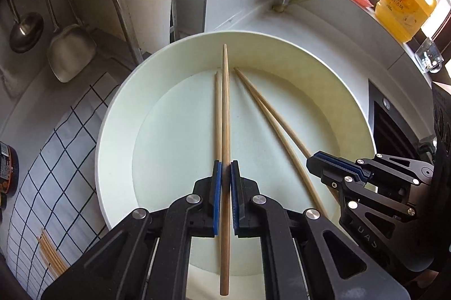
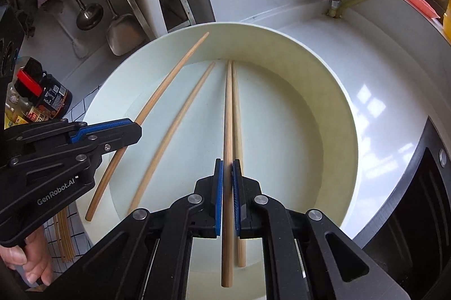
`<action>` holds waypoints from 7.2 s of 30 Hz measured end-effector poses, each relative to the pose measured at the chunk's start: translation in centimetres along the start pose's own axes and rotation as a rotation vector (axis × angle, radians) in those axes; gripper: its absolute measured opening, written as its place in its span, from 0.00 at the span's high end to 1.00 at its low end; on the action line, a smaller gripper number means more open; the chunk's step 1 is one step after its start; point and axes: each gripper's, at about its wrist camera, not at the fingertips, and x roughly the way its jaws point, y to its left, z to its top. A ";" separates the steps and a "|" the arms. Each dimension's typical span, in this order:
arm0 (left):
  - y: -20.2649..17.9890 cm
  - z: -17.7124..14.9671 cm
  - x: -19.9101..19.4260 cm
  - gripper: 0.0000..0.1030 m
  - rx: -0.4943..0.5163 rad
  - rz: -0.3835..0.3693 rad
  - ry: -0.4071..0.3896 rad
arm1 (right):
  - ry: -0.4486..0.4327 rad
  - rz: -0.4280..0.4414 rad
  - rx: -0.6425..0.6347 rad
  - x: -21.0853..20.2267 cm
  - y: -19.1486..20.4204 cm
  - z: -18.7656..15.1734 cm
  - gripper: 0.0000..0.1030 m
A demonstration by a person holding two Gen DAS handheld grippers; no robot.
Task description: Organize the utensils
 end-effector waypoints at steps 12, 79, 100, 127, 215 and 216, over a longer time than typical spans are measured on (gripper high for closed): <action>0.5 -0.2 1.8 0.75 -0.007 0.058 0.072 | 0.002 -0.014 0.012 0.4 -0.4 0.4 0.90; 12.7 -21.1 -15.1 0.30 -0.449 0.289 -0.099 | 0.024 0.137 -0.328 -5.7 16.0 -10.2 0.59; 19.6 -26.8 -13.4 0.24 -0.564 0.319 -0.058 | 0.090 0.172 -0.409 0.2 23.9 -12.2 0.56; 22.6 -28.8 -11.4 0.24 -0.602 0.318 -0.068 | 0.091 0.126 -0.440 5.1 28.7 -13.5 0.56; 7.3 -15.0 -16.1 0.93 -0.288 0.225 -0.262 | -0.188 0.114 -0.349 -9.3 12.8 -5.9 0.94; 6.7 -14.2 -15.7 0.93 -0.270 0.212 -0.260 | -0.193 0.103 -0.328 -9.3 11.6 -5.6 0.94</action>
